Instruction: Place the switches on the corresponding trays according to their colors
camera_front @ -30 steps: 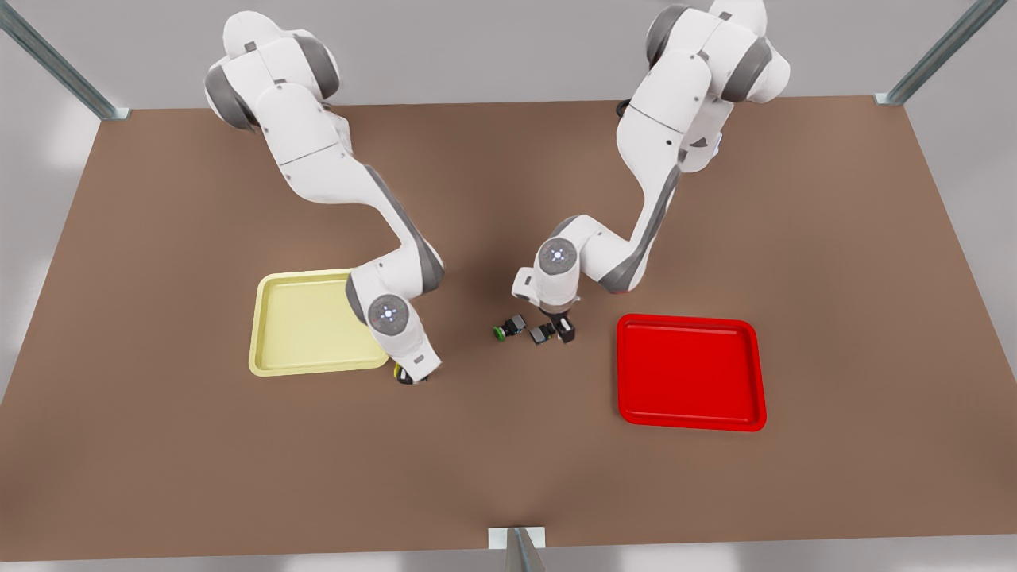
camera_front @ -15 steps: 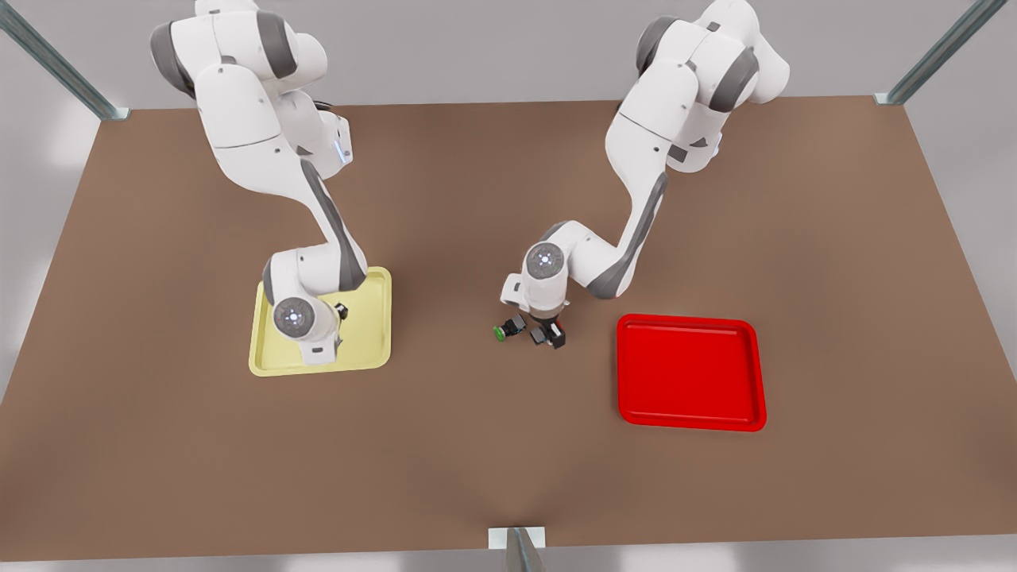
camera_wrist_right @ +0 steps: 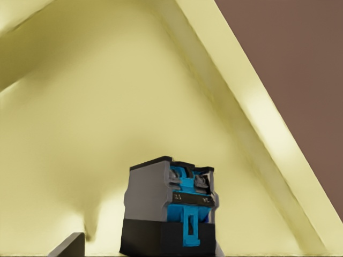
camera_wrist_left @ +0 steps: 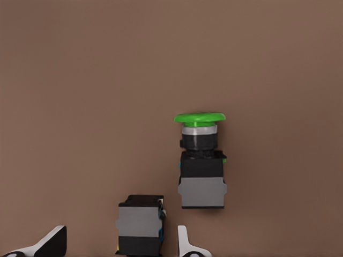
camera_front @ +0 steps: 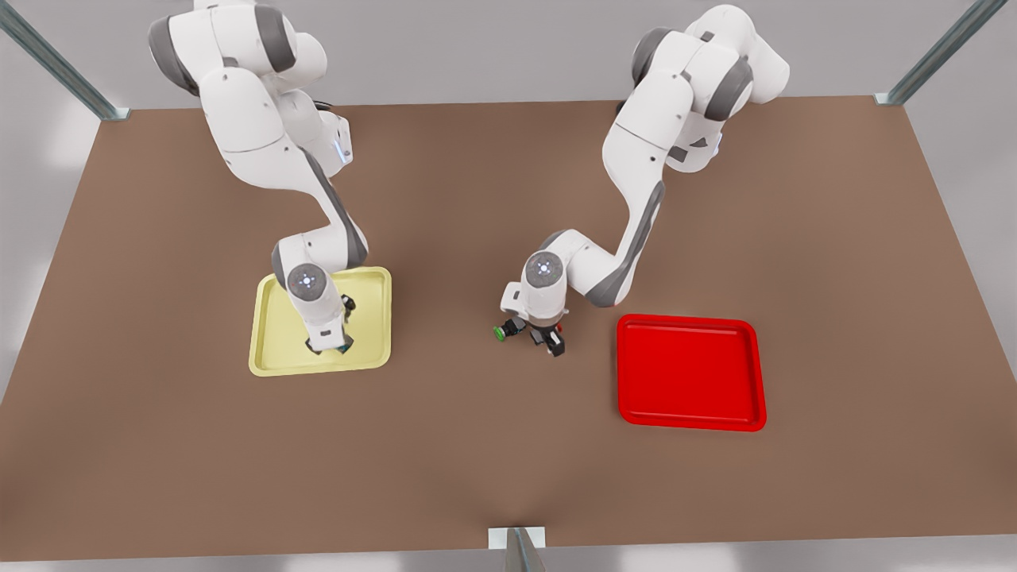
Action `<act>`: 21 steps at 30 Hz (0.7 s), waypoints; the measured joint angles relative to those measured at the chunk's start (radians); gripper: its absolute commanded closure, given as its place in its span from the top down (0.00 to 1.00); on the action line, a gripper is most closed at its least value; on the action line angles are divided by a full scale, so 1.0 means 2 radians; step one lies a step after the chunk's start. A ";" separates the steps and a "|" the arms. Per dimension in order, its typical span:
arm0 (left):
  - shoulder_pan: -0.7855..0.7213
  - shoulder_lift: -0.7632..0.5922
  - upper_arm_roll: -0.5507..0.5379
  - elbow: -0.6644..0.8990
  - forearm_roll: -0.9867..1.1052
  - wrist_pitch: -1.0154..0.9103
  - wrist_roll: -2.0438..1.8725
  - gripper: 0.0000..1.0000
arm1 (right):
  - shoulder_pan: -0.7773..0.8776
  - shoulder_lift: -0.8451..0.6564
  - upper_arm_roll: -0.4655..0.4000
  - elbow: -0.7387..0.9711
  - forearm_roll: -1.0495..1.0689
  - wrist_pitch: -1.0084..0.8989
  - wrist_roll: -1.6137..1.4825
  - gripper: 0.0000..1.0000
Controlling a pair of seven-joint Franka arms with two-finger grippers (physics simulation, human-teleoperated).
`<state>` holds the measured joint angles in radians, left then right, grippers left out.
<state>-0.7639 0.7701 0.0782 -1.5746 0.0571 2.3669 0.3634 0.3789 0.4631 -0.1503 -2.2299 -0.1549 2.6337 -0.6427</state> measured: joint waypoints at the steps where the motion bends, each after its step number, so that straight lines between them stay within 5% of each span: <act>1: 0.000 0.001 0.000 0.002 0.000 -0.001 0.000 0.99 | -0.001 -0.002 0.000 -0.003 0.000 -0.001 0.000 1.00; 5: 0.000 0.009 0.000 0.014 0.000 -0.003 -0.001 0.99 | -0.001 -0.049 0.004 0.055 0.000 -0.110 -0.001 1.00; 9: -0.002 0.017 0.000 0.015 0.000 0.000 -0.004 0.99 | -0.001 -0.059 0.002 0.407 0.025 -0.546 0.050 1.00; 10: -0.003 0.018 0.000 0.015 0.000 0.001 -0.004 0.99 | -0.007 -0.099 0.002 0.423 0.026 -0.578 0.108 1.00; 12: -0.003 0.020 0.000 0.014 0.000 0.002 -0.004 0.99 | -0.010 -0.167 0.005 0.395 0.022 -0.581 0.131 1.00; 14: -0.003 0.019 -0.001 0.013 0.000 0.002 -0.004 0.96 | -0.011 -0.144 0.001 0.401 0.021 -0.582 0.130 1.00; 16: -0.003 0.019 -0.001 0.013 0.000 0.002 -0.004 0.76 | -0.008 -0.136 0.001 0.401 0.021 -0.582 0.131 1.00; 21: -0.002 0.018 -0.001 0.013 0.000 0.002 -0.003 0.75 | -0.016 -0.139 -0.001 0.441 0.019 -0.617 0.129 1.00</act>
<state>-0.7685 0.8069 0.0767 -1.5478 0.0570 2.3700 0.3574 0.3459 0.1855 -0.1533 -1.3484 -0.1177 1.4007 -0.3847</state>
